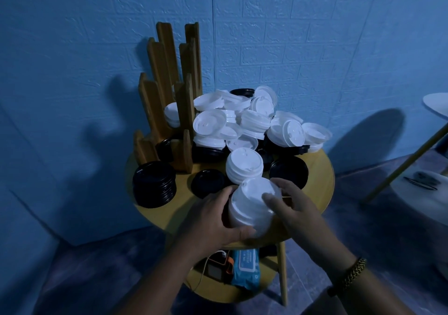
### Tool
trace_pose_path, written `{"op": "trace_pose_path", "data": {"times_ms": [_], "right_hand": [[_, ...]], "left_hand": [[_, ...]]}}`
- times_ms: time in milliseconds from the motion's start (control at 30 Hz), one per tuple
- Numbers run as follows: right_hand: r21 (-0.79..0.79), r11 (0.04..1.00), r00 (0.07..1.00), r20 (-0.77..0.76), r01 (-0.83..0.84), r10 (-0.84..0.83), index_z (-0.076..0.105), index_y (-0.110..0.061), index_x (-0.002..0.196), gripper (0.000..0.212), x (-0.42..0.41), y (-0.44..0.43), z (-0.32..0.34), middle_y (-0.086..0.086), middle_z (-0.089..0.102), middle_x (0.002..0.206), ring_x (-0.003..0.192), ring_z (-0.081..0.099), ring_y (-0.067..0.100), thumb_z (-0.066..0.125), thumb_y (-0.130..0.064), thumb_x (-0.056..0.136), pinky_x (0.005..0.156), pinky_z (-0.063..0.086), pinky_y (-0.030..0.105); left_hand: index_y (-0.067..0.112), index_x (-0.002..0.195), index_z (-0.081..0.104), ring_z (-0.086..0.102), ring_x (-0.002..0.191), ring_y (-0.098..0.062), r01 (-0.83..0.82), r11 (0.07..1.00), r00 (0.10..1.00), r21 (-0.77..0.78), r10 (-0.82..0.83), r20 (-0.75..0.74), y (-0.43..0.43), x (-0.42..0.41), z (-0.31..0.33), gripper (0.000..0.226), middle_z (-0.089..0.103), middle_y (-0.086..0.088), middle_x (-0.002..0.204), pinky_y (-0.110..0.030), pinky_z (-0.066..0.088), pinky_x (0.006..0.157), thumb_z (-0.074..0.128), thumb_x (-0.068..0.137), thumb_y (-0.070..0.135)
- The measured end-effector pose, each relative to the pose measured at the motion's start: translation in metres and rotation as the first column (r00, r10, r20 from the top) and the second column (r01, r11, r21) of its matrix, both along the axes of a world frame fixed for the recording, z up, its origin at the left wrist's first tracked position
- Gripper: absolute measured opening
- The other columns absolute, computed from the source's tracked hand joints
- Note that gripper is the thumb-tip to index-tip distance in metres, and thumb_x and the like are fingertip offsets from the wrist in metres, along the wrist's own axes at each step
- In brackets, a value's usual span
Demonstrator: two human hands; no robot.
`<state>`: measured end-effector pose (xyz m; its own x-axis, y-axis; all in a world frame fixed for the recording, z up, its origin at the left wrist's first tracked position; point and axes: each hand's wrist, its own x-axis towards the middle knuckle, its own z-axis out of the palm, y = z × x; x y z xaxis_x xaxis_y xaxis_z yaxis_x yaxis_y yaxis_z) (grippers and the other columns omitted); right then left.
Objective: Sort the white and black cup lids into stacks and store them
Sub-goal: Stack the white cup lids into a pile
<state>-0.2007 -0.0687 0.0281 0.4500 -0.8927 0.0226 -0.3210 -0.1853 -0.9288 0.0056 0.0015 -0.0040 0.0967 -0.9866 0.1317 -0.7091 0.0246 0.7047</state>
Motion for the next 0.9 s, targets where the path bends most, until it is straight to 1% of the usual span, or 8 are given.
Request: {"op": "trace_pose_path", "data": {"times_ms": [67,100,167,267,433,533,633,900], "right_hand": [[-0.071,0.997,0.996,-0.076,-0.044,0.039,0.043,-0.039,0.136,0.087,0.001,-0.003,-0.005,-0.018,0.046,0.128,0.116,0.048,0.000,0.074,-0.075,0.064,0.090,0.051,0.028],[-0.124,0.991,0.994,-0.099,-0.053,0.041,0.041,-0.038,0.136,0.091,0.001,-0.004,-0.007,-0.019,0.044,0.128,0.116,0.045,-0.004,0.077,-0.074,0.060,0.092,0.047,0.023],[-0.214,0.976,0.994,-0.112,-0.036,0.012,0.042,-0.039,0.129,0.082,0.003,-0.004,-0.009,-0.020,0.043,0.125,0.113,0.042,-0.012,0.077,-0.067,0.061,0.088,0.044,0.017],[-0.183,0.982,0.999,-0.021,-0.039,0.036,0.045,-0.049,0.120,0.070,0.002,-0.003,-0.011,-0.020,0.047,0.125,0.110,0.049,-0.007,0.080,-0.069,0.063,0.082,0.055,0.025],[-0.199,0.954,0.959,-0.219,-0.224,0.179,0.030,-0.040,0.147,0.092,0.002,-0.009,-0.008,-0.022,0.034,0.136,0.124,0.038,0.003,0.081,-0.054,0.072,0.102,0.045,0.030],[-0.191,0.937,0.932,-0.274,-0.293,0.236,0.030,-0.044,0.149,0.098,0.005,-0.013,-0.004,-0.022,0.028,0.139,0.129,0.032,0.005,0.070,-0.070,0.064,0.106,0.043,0.030],[-0.240,0.926,0.937,-0.266,-0.292,0.226,0.041,-0.040,0.146,0.090,0.010,-0.012,-0.006,-0.025,0.029,0.144,0.134,0.031,0.002,0.059,-0.080,0.067,0.109,0.041,0.037],[-0.273,0.914,0.941,-0.241,-0.299,0.236,0.043,-0.037,0.145,0.084,0.010,-0.015,-0.008,-0.037,0.032,0.141,0.131,0.035,-0.007,0.058,-0.078,0.074,0.107,0.044,0.038]], "left_hand": [[0.055,0.141,0.034,0.049,0.122,-0.003,-0.005,1.000,1.000,-0.002,0.005,0.000,-0.001,0.000,0.000,0.091,0.050,0.022,0.134,-0.040,0.051,0.097,0.071,0.061,0.078],[0.055,0.141,0.034,0.048,0.122,-0.002,-0.003,1.000,1.000,-0.004,0.003,-0.002,-0.001,0.000,0.000,0.091,0.050,0.023,0.134,-0.040,0.050,0.097,0.071,0.060,0.077],[0.055,0.140,0.035,0.048,0.122,-0.001,0.003,1.000,1.000,-0.007,-0.003,-0.005,-0.001,0.000,0.000,0.089,0.050,0.024,0.134,-0.038,0.050,0.097,0.071,0.061,0.076],[0.055,0.141,0.034,0.048,0.123,-0.002,-0.007,1.000,1.000,-0.005,0.007,-0.007,-0.001,0.000,-0.001,0.090,0.049,0.022,0.135,-0.040,0.050,0.099,0.074,0.062,0.075],[0.056,0.145,0.026,0.044,0.130,-0.007,-0.012,1.000,1.000,0.011,0.012,0.002,-0.003,0.001,-0.004,0.100,0.045,0.019,0.141,-0.043,0.049,0.103,0.072,0.061,0.084],[0.058,0.146,0.021,0.043,0.132,-0.009,-0.008,1.000,1.000,0.019,0.008,-0.012,-0.002,0.001,-0.003,0.109,0.044,0.017,0.143,-0.044,0.049,0.102,0.072,0.054,0.087],[0.060,0.144,0.022,0.044,0.129,-0.010,-0.012,1.000,1.000,0.029,0.012,-0.008,-0.002,0.000,-0.001,0.104,0.045,0.016,0.140,-0.044,0.050,0.100,0.076,0.057,0.075],[0.060,0.144,0.022,0.045,0.125,-0.008,-0.010,1.000,1.000,0.023,0.010,0.027,-0.001,0.000,-0.001,0.096,0.046,0.017,0.137,-0.040,0.050,0.098,0.080,0.067,0.063]]}}
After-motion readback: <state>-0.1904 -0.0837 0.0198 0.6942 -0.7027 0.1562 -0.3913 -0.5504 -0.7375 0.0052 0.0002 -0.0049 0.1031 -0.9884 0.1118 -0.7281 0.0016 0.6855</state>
